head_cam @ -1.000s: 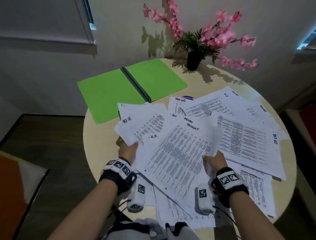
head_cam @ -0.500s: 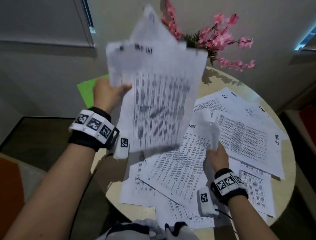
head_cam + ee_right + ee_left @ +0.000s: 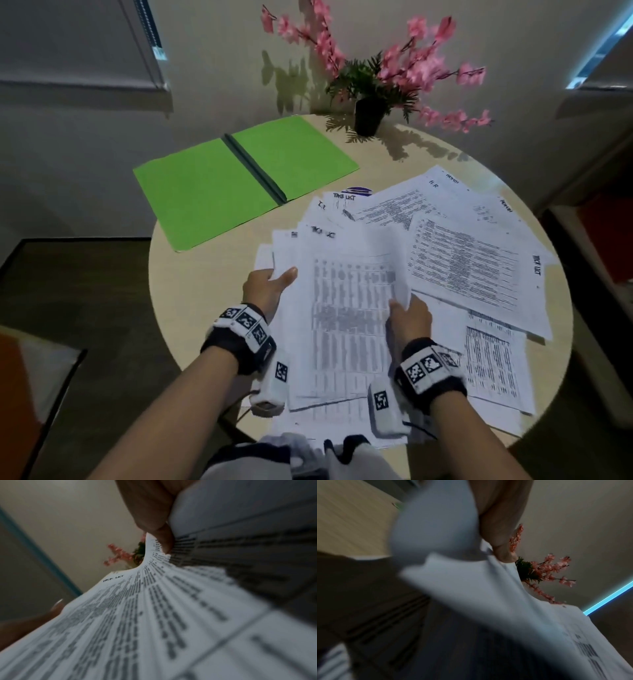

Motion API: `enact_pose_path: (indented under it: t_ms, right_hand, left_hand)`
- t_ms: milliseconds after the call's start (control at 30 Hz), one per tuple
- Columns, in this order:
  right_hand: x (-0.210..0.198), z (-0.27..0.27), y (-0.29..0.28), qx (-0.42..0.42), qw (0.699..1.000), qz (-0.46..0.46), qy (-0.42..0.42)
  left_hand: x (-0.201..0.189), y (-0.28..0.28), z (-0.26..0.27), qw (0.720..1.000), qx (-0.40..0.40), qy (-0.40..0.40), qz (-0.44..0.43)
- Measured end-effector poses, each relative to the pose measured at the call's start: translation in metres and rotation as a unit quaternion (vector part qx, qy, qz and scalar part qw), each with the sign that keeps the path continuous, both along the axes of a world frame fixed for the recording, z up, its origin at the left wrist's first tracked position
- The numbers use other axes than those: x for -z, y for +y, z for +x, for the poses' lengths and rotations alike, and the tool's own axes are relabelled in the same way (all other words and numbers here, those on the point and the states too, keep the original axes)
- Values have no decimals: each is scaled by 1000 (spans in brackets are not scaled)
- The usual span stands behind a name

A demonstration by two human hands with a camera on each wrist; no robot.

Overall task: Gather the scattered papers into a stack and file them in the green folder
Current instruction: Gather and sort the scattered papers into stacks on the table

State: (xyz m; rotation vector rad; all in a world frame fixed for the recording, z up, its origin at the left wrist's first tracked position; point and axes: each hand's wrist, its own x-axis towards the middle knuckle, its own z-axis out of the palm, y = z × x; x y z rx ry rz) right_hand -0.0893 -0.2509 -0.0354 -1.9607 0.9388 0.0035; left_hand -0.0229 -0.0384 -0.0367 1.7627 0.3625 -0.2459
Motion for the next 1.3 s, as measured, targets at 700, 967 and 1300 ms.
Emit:
enact_pose_path:
  t_ms: [700,967,1300]
  right_hand:
    - [-53,-3,7,-141,969,139,-150]
    - [-156,4,2,-80,873,152,-456]
    - [-131,0,19,-123,886,153,-420]
  left_hand:
    - [-18,28,-21,984,19,173,-40]
    - [-156,17,16,956,71,-274,-78]
    - [-132,12,3,954,122,-236,-136]
